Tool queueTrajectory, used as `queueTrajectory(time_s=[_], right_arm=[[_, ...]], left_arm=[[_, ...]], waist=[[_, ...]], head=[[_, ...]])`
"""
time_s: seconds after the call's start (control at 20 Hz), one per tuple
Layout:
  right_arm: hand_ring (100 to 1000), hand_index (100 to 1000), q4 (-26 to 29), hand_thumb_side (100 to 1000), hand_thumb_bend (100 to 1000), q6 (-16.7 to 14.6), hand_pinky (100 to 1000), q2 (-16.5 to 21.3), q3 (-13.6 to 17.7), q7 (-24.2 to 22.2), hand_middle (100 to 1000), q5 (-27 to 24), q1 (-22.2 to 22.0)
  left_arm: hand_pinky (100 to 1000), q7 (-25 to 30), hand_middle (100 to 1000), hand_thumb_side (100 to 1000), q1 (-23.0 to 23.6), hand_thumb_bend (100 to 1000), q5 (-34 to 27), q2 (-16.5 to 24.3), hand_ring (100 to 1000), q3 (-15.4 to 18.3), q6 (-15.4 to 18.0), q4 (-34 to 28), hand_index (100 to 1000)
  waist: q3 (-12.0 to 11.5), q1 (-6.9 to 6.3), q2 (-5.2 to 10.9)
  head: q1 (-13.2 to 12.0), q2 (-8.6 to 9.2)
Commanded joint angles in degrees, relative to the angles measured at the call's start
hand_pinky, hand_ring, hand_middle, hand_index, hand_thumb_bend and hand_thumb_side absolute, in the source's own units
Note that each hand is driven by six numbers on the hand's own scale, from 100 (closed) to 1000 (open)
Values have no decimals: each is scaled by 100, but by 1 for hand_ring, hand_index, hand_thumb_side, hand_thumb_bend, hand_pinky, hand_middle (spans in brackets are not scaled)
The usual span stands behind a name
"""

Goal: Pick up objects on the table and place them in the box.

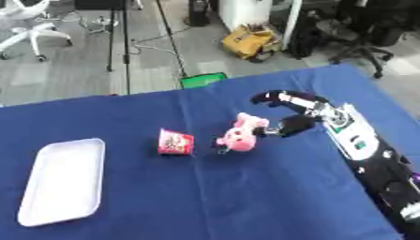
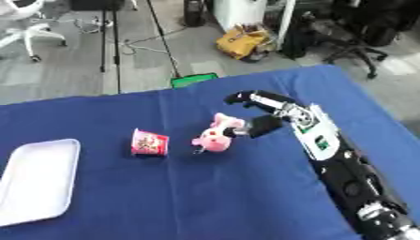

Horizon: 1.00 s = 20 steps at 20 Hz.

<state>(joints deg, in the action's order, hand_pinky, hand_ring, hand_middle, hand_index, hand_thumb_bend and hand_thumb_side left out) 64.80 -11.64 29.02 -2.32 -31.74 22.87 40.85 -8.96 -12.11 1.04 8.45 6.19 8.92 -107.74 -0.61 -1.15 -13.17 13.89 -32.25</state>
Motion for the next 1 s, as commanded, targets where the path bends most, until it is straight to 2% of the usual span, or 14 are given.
queueTrajectory(time_s=[0.05,0.5,1.0], right_arm=[[985,923,-124,413,585,8,948,-25,-17,-65,880,92,188],[983,923,-747,416,589,-39,947,-344,-117,-89,878,502,438],[976,924,-1080,421,602,-241,941,-433,-186,-55,877,1183,508]], left_arm=[[673,20,793,758,-38,504,6,50,729,12,3,-70,845],[673,35,793,758,-50,503,-1,48,728,-4,4,-70,846],[674,40,793,759,-60,502,-3,47,728,-11,5,-71,846]], waist=[[-8,73,146],[-54,61,160],[-85,69,155]], head=[[25,-31],[64,-41],[85,-53]])
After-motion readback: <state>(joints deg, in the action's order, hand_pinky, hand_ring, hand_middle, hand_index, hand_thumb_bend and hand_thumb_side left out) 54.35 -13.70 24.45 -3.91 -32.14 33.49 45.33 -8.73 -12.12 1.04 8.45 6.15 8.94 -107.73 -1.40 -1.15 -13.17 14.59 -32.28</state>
